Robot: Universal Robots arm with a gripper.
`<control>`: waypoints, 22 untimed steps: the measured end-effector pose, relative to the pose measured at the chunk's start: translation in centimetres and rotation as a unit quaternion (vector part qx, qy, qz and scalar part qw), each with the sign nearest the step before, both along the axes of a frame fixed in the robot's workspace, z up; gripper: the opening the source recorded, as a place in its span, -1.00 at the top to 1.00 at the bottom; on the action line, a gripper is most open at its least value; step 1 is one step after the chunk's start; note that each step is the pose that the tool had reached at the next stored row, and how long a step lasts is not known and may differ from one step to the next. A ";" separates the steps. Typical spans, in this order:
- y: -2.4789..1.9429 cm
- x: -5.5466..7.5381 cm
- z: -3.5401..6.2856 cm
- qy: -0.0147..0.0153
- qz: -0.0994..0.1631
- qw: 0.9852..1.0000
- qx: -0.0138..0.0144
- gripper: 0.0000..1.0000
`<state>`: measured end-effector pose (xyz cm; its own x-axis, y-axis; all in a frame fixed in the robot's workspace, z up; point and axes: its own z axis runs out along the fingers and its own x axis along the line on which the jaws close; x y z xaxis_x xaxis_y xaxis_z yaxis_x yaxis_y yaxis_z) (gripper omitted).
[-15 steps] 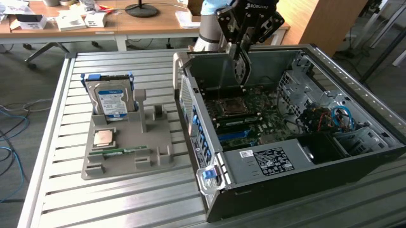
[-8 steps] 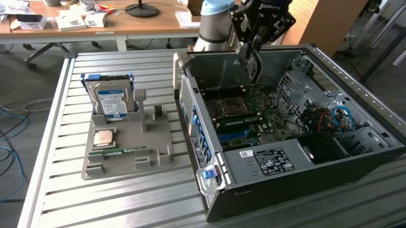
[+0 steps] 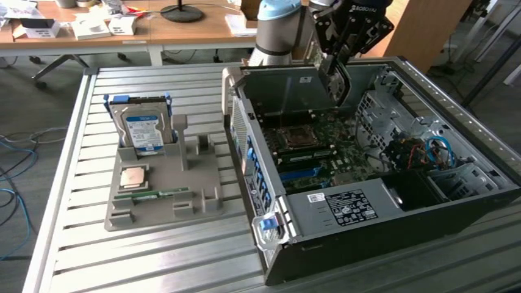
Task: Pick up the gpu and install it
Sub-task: 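Pick up the gpu and move the gpu toward the slot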
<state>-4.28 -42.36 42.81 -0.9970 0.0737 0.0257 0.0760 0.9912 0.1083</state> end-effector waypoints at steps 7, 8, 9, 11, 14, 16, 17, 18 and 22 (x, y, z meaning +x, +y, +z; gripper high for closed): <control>0.00 0.1 -0.01 0.000 0.005 1.000 0.000 0.47; 0.00 0.2 -0.01 0.000 0.009 1.000 0.000 0.47; 0.00 0.3 -0.01 0.000 0.013 1.000 0.000 0.47; 0.00 0.5 0.00 0.000 0.021 1.000 0.000 0.47; 0.01 1.4 -0.01 0.000 0.022 1.000 0.001 0.47; 0.00 2.3 -0.01 0.000 0.023 1.000 0.001 0.47; 0.00 2.6 -0.01 0.000 0.023 1.000 0.001 0.47; 0.00 3.0 -0.01 0.000 0.023 1.000 0.001 0.47; 0.01 4.5 -0.02 0.000 0.024 1.000 0.001 0.47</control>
